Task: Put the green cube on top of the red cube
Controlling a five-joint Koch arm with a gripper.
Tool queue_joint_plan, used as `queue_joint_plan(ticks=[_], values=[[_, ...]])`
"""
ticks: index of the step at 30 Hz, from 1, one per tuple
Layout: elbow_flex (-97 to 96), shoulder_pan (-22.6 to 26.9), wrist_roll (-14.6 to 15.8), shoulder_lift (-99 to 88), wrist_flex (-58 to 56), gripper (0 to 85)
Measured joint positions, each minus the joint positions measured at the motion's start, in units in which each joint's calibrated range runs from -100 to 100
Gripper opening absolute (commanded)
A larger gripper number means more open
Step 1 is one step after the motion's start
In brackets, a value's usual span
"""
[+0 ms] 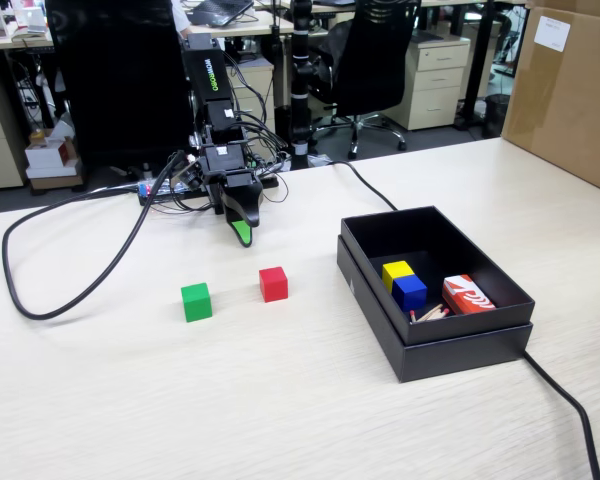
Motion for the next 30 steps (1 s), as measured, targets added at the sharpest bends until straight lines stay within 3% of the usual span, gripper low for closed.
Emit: queue_joint_plan(ticks=[30], values=[[0.0, 0.2, 0.0, 0.0, 0.0, 50.0]])
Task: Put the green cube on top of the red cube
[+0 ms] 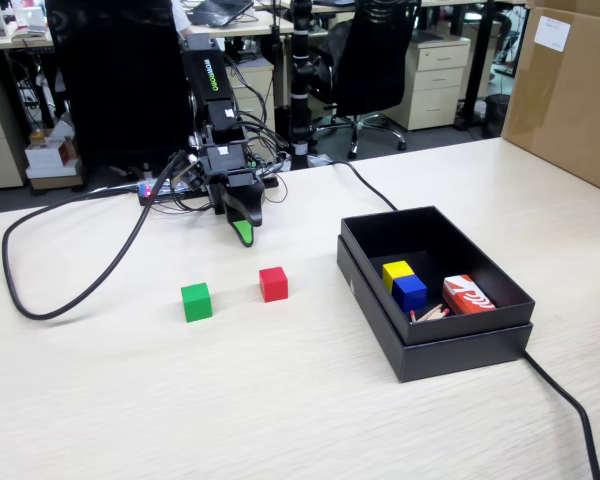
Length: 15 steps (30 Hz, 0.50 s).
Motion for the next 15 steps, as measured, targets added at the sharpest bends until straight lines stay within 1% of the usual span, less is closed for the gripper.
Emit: queue_joint_plan(ticks=[5, 8, 11, 12, 13, 15], values=[[0.0, -0.7, 0.0, 0.0, 0.0, 47.5], [1.8, -1.0, 0.0, 0.1, -0.2, 47.5], [7.6, -1.1, 0.1, 0.9, -7.6, 47.5], [12.0, -1.2, 0.1, 1.2, -14.8, 47.5], [12.3, -1.2, 0.1, 1.2, -15.3, 47.5], [19.2, -1.6, 0.0, 2.7, -21.4, 47.3]])
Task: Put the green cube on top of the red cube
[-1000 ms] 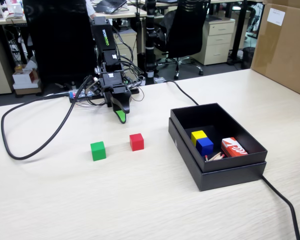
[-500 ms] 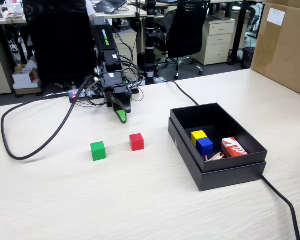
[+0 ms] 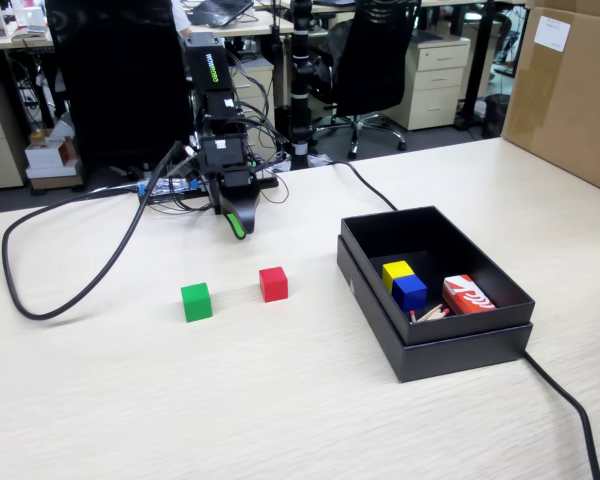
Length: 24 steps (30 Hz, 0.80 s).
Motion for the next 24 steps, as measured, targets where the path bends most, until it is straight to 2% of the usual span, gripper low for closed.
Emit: queue_joint_plan(ticks=[4, 8, 9, 14, 20, 24], values=[[12.6, -1.8, -1.4, 7.9, -10.8, 47.5], [27.9, -4.7, -5.6, 21.1, -18.4, 47.5], [28.4, -4.8, -5.7, 21.2, -18.5, 47.3], [42.2, -7.3, -9.5, 37.8, -22.9, 47.5], [52.8, -10.0, -14.7, 56.4, -22.9, 47.5], [58.9, -10.8, -15.6, 63.7, -22.9, 47.3]])
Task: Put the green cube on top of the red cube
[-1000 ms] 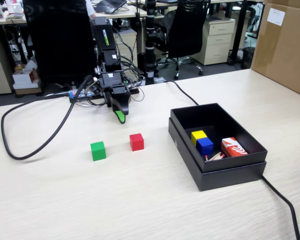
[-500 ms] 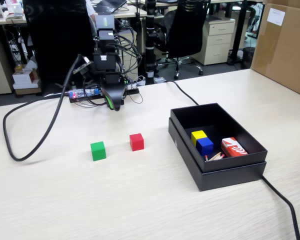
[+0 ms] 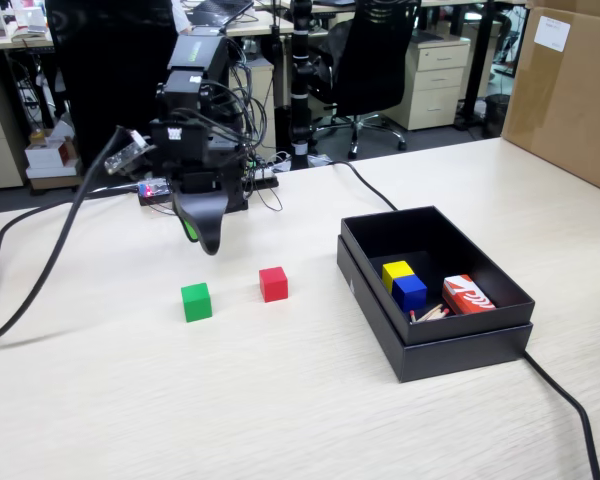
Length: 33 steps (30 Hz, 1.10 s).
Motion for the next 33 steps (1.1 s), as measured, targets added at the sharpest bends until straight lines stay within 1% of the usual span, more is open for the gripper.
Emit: queue_joint_plan(ticks=[1, 2, 8, 11, 20, 21, 25, 29, 32, 33], values=[[3.5, -0.3, -0.1, 4.7, 0.0, 47.5], [3.7, -0.4, -0.1, 4.8, 0.0, 47.5], [10.9, -0.9, -0.1, 18.8, -0.1, 47.3], [11.0, -0.9, 0.1, 22.3, 0.0, 47.3], [12.9, -0.9, 1.6, 29.4, 0.0, 46.8], [13.0, -0.8, 2.1, 30.4, 0.0, 44.8], [12.9, -0.4, 3.4, 32.5, 0.0, 44.8], [13.0, -0.3, 3.8, 33.4, 0.0, 44.7], [13.1, -0.1, 4.1, 34.2, 0.0, 39.8], [13.5, -0.1, 4.2, 34.4, 0.0, 39.8]])
